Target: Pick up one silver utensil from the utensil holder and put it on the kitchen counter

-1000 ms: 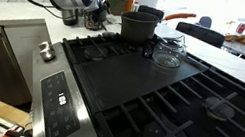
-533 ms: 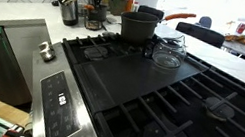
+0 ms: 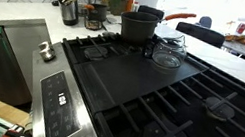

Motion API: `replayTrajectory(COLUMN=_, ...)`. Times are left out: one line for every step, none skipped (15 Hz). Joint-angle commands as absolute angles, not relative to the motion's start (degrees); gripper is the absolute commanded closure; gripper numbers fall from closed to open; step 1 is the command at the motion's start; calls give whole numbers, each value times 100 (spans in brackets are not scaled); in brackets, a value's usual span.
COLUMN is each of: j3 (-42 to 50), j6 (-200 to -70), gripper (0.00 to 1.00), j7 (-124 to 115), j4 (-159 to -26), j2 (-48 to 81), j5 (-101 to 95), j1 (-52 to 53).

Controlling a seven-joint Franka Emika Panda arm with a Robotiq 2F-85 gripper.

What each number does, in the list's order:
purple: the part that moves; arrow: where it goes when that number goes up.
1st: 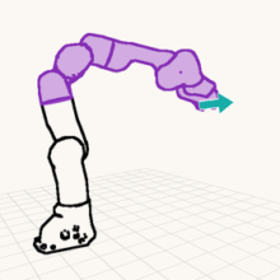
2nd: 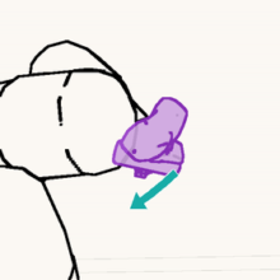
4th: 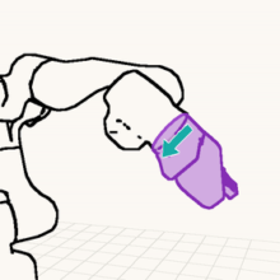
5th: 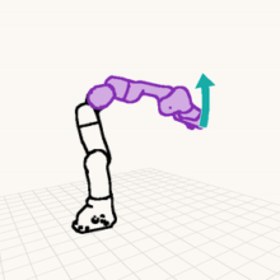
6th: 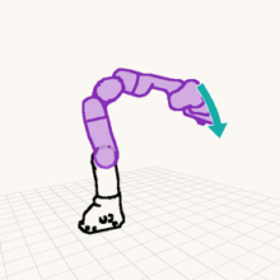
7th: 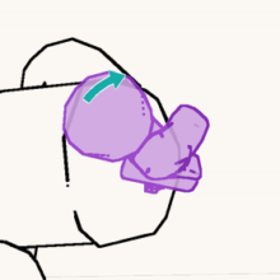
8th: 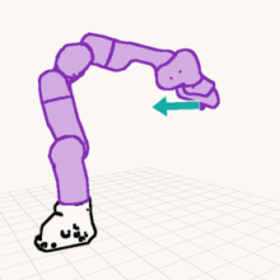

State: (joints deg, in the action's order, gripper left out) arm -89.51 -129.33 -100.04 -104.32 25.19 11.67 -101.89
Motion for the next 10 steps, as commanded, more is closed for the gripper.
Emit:
replayTrajectory(j3=-9786, j6=-11837, gripper=0, j7=-9328, j4=-10715, j2=1625, j5=2104, j1=-11252)
replayTrajectory(j3=-10259, j6=-11581, gripper=0, j7=-9506, j4=-10764, j2=2059, j5=1499, j1=-11469)
replayTrajectory(j3=-10517, j6=-11320, gripper=0, j7=-9390, j4=-10777, j2=2029, j5=1351, j1=-11702)
replayTrajectory(j3=-10858, j6=-11288, gripper=0, j7=-9191, j4=-10873, j2=2150, j5=1098, j1=-11941)
replayTrajectory(j3=-10274, j6=-11450, gripper=0, j7=-9384, j4=-10625, j2=1837, j5=1574, j1=-11426)
replayTrajectory(j3=-10422, j6=-11428, gripper=0, j7=-9408, j4=-10641, j2=1881, j5=1502, j1=-11513)
replayTrajectory(j3=-10405, j6=-11427, gripper=0, j7=-9409, j4=-10622, j2=1866, j5=1528, j1=-11495)
replayTrajectory(j3=-10383, j6=-11431, gripper=0, j7=-9407, j4=-10626, j2=1848, j5=1543, j1=-11490)
replayTrajectory(j3=-10371, j6=-11430, gripper=0, j7=-9405, j4=-10625, j2=1841, j5=1548, j1=-11490)
replayTrajectory(j3=-10361, j6=-11430, gripper=0, j7=-9404, j4=-10625, j2=1835, j5=1552, j1=-11490)
